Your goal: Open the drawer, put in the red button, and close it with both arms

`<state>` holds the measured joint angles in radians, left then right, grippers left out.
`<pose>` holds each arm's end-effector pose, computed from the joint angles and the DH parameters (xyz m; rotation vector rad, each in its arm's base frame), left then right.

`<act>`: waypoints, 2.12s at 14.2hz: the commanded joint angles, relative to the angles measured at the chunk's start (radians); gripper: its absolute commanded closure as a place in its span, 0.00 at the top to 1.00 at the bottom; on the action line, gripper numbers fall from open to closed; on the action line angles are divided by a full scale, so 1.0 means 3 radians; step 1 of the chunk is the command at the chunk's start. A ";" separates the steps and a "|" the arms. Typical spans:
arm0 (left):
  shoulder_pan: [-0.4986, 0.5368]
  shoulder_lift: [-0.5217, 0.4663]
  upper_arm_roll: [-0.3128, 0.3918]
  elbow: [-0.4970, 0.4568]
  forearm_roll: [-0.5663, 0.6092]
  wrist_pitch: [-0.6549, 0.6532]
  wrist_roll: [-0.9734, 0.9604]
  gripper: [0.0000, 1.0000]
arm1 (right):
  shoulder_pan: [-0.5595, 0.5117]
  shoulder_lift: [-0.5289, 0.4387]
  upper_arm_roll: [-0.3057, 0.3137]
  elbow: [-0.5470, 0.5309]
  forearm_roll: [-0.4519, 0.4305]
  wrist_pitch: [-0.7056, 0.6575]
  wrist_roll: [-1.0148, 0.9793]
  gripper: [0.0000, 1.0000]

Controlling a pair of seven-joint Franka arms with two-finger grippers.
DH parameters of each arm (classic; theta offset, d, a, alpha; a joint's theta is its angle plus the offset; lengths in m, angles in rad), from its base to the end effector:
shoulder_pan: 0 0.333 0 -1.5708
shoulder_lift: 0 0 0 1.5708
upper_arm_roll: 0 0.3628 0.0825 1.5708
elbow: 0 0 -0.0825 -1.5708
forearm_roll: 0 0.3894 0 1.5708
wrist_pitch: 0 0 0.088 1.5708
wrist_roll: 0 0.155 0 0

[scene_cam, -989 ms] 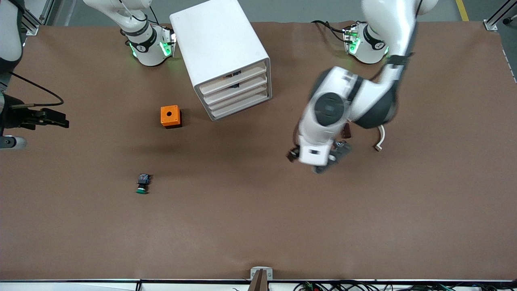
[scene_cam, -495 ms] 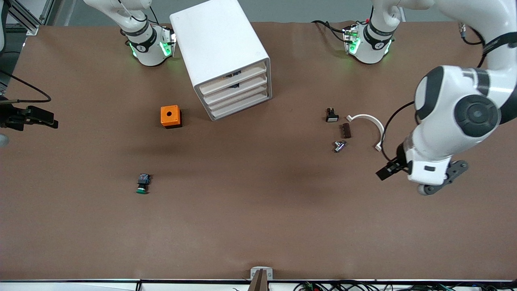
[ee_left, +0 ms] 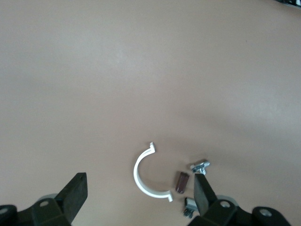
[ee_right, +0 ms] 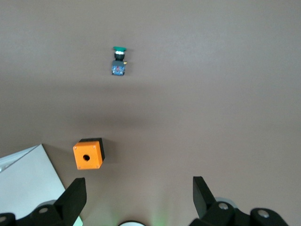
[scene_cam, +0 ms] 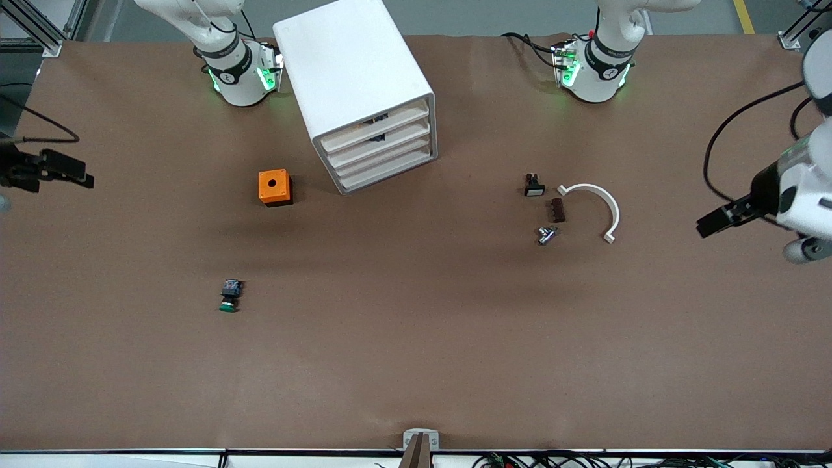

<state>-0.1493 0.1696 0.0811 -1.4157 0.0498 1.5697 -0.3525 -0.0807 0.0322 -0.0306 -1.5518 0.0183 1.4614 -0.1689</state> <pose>0.6173 -0.0388 0.5978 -3.0456 -0.4337 0.0022 0.5499 -0.0582 0.6057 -3.1005 -0.0906 0.1847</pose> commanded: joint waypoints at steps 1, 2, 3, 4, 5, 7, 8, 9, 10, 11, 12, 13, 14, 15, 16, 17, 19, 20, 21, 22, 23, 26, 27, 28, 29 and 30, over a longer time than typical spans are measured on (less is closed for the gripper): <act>0.0195 -0.0354 -0.0142 -0.0281 0.0003 -0.0063 0.0447 1.00 | -0.0023 -0.0495 0.0051 -0.0442 0.0031 0.0053 -0.0025 1.00; 0.0307 -0.0482 -0.0239 -0.0418 -0.0038 -0.0063 0.0576 1.00 | 0.0018 -0.0547 0.0056 -0.0452 0.0021 0.0048 -0.0015 1.00; 0.0410 -0.0635 -0.0311 -0.0567 -0.0079 -0.0063 0.0648 1.00 | 0.0049 -0.0588 0.0056 -0.0467 0.0016 0.0043 0.0026 1.00; 0.0421 -0.0753 -0.0362 -0.0679 -0.0089 -0.0063 0.0654 1.00 | 0.0054 -0.0613 0.0056 -0.0508 0.0016 0.0058 0.0061 1.00; 0.0436 -0.0876 -0.0413 -0.0807 -0.0089 -0.0063 0.0654 1.00 | 0.0059 -0.0614 0.0056 -0.0534 0.0016 0.0088 0.0062 1.00; 0.0436 -0.1066 -0.0485 -0.1002 -0.0089 -0.0053 0.0654 1.00 | 0.0054 -0.0598 0.0051 -0.0539 0.0021 0.0129 0.0062 1.00; 0.0436 -0.1142 -0.0510 -0.1079 -0.0094 -0.0048 0.0654 1.00 | 0.0049 -0.0598 0.0051 -0.0539 0.0021 0.0150 0.0057 1.00; 0.0431 -0.1219 -0.0516 -0.1150 -0.0089 -0.0037 0.0654 1.00 | 0.0054 -0.0598 0.0051 -0.0539 0.0021 0.0165 0.0052 1.00; 0.0426 -0.1230 -0.0516 -0.1151 -0.0094 -0.0037 0.0659 1.00 | 0.0054 -0.0598 0.0051 -0.0539 0.0021 0.0165 0.0047 1.00; 0.0426 -0.1225 -0.0516 -0.1141 -0.0094 -0.0042 0.0664 1.00 | 0.0054 -0.0598 0.0046 -0.0539 0.0021 0.0165 0.0041 1.00; 0.0431 -0.1225 -0.0516 -0.1131 -0.0094 -0.0047 0.0684 1.00 | 0.0049 -0.0598 0.0046 -0.0539 0.0021 0.0175 0.0036 1.00; 0.0426 -0.1220 -0.0516 -0.1115 -0.0094 -0.0058 0.0699 1.00 | 0.0049 -0.0598 0.0046 -0.0549 0.0021 0.0186 0.0031 1.00; 0.0426 -0.1220 -0.0511 -0.1115 -0.0094 -0.0063 0.0730 1.00 | 0.0044 -0.0603 0.0046 -0.0580 0.0021 0.0211 0.0026 1.00; 0.0431 -0.1220 -0.0501 -0.1110 -0.0094 -0.0068 0.0756 1.00 | 0.0039 -0.0619 0.0036 -0.0615 0.0016 0.0247 0.0016 1.00; 0.0431 -0.1205 -0.0495 -0.1080 -0.0100 -0.0119 0.0761 1.00 | 0.0029 -0.0619 0.0030 -0.0626 0.0021 0.0272 0.0006 1.00; 0.0431 -0.1189 -0.0490 -0.1044 -0.0100 -0.0160 0.0776 1.00 | 0.0029 -0.0619 0.0025 -0.0626 0.0016 0.0278 0.0006 1.00; 0.0431 -0.1174 -0.0490 -0.1039 -0.0100 -0.0165 0.0847 1.00 | 0.0024 -0.0619 0.0025 -0.0626 0.0016 0.0278 0.0006 1.00; 0.0436 -0.1174 -0.0485 -0.1049 -0.0100 -0.0195 0.0909 1.00 | 0.0024 -0.0619 0.0020 -0.0626 0.0016 0.0283 0.0006 1.00; 0.0447 -0.1169 -0.0470 -0.1049 -0.0100 -0.0201 0.0965 1.00 | 0.0019 -0.0624 0.0020 -0.0626 0.0016 0.0283 0.0011 1.00; 0.0452 -0.1169 -0.0460 -0.1044 -0.0100 -0.0201 0.0981 1.00 | 0.0003 -0.0629 0.0020 -0.0626 0.0016 0.0283 0.0041 1.00; 0.0457 -0.1169 -0.0460 -0.1039 -0.0100 -0.0201 0.0981 1.00 | -0.0002 -0.0629 0.0020 -0.0626 0.0016 0.0283 0.0052 1.00; 0.0457 -0.1169 -0.0465 -0.1033 -0.0100 -0.0206 0.0986 1.00 | -0.0002 -0.0644 0.0020 -0.0631 0.0021 0.0288 0.0087 1.00; 0.0452 -0.1169 -0.0465 -0.1033 -0.0100 -0.0206 0.0981 1.00 | -0.0002 -0.0649 0.0020 -0.0631 0.0026 0.0288 0.0163 1.00; 0.0452 -0.1169 -0.0465 -0.1039 -0.0105 -0.0206 0.0981 1.00 | -0.0002 -0.0649 0.0020 -0.0631 0.0026 0.0293 0.0194 1.00; 0.0452 -0.1169 -0.0465 -0.1039 -0.0105 -0.0206 0.0976 1.00 | -0.0002 -0.0654 0.0020 -0.0631 0.0026 0.0303 0.0195 1.00; 0.0447 -0.1164 -0.0465 -0.1039 -0.0115 -0.0206 0.0961 1.00 | -0.0002 -0.0665 0.0020 -0.0631 0.0026 0.0308 0.0195 1.00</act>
<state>-0.0227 -0.1773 -0.0546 -1.7323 0.0349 1.5241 -0.0781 -0.0709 -0.1381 -0.0305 -1.7210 0.0184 1.5420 -0.1279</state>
